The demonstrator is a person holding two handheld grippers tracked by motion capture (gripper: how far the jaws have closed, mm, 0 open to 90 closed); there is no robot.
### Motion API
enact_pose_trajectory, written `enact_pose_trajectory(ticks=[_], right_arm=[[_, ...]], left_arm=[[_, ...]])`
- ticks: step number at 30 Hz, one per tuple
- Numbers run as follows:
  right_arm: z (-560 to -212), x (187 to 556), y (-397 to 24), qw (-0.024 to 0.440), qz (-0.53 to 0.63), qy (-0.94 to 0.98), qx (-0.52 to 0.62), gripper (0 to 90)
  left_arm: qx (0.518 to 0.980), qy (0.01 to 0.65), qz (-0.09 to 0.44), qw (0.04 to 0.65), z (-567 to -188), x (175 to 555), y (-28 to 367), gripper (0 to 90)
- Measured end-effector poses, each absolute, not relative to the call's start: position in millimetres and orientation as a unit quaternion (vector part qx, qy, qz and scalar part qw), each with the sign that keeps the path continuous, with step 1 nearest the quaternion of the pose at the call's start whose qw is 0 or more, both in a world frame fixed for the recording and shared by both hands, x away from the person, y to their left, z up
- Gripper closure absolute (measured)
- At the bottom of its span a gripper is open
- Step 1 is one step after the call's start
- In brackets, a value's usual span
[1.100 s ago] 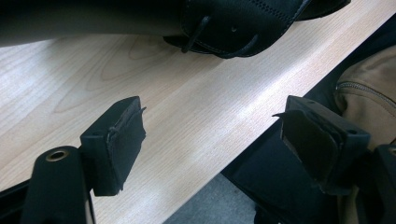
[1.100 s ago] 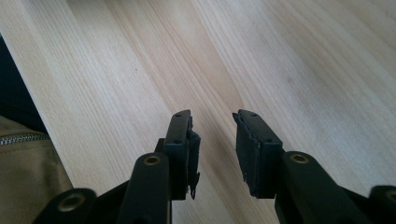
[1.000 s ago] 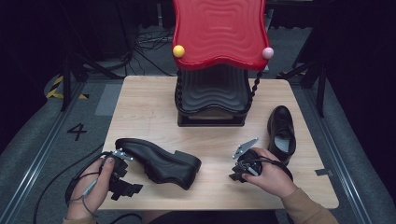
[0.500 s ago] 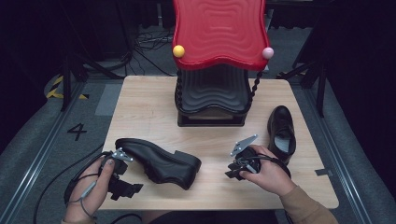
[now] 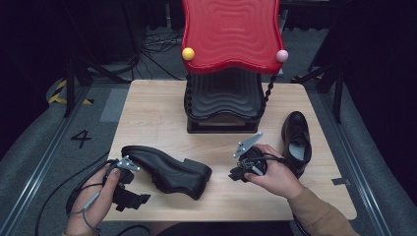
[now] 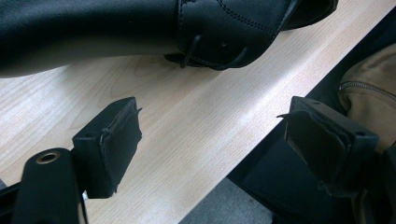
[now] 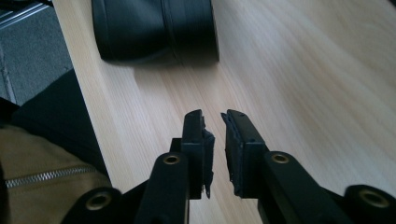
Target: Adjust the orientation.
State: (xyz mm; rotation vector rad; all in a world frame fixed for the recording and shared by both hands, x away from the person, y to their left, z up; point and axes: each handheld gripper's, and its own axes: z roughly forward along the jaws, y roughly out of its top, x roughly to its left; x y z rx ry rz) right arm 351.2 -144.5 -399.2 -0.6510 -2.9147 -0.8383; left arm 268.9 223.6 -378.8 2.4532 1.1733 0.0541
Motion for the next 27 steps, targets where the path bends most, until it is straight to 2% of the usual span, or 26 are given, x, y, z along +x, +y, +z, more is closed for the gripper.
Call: enact_pose_trajectory(ticks=[6, 12, 15, 23, 27], right_arm=[[-393.2, 348.1, -118.0, 0.018, -0.266, -0.947, -0.18, 80.2], [-392.1, 350.1, -97.4, 0.007, -0.266, -0.951, -0.159, 86.5], [-393.1, 350.1, -87.5, 0.011, -0.269, -0.951, -0.15, 87.0], [-407.0, 355.0, -68.8, -0.001, -0.247, -0.958, -0.145, 88.4], [-407.6, 357.2, -69.9, 0.007, -0.251, -0.956, -0.153, 88.7]], left_arm=[[0.88, 0.426, 0.017, 0.21, -379.2, 268.9, 226.0, 18.9], [0.88, 0.425, 0.016, 0.213, -378.5, 269.3, 225.3, 18.9], [0.881, 0.422, 0.017, 0.212, -378.4, 270.4, 225.0, 18.9], [0.88, 0.422, 0.012, 0.217, -380.7, 272.0, 227.3, 18.9], [0.878, 0.429, 0.011, 0.214, -382.2, 272.7, 228.8, 19.0]])
